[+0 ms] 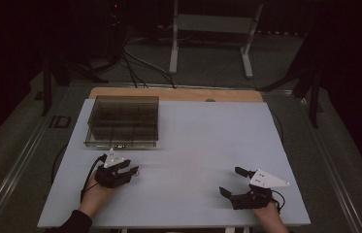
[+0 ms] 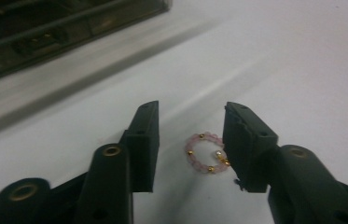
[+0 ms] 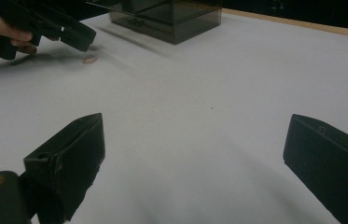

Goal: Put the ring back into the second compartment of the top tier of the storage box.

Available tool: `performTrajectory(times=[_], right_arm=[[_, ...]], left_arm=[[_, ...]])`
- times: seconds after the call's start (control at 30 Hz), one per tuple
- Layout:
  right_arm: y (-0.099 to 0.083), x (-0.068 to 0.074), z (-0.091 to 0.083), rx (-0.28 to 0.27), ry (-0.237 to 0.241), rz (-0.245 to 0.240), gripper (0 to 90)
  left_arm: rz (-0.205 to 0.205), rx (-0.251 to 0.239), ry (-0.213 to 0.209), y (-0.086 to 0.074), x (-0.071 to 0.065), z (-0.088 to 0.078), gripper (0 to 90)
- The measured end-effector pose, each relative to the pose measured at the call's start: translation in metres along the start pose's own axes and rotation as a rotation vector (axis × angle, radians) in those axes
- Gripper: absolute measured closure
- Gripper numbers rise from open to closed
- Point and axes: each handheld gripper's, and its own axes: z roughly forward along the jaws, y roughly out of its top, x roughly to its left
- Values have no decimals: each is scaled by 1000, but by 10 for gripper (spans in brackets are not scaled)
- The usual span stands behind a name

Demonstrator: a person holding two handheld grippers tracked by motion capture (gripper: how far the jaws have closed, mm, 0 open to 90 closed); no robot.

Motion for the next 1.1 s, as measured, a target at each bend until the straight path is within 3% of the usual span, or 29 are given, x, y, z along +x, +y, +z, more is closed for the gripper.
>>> performTrajectory(times=[0.53, 0.77, 0.9, 1.1], right_arm=[[0, 0, -1, -6, 0, 2, 55], [0, 0, 0, -1, 0, 0, 55], [0, 0, 0, -2, 0, 3, 55], [0, 0, 0, -1, 0, 5, 55]], left_arm=[[44, 74, -17, 1, 1, 12, 750], [43, 85, -22, 3, 2, 13, 774], [35, 85, -30, 3, 3, 14, 855], [36, 84, -35, 4, 4, 14, 862]])
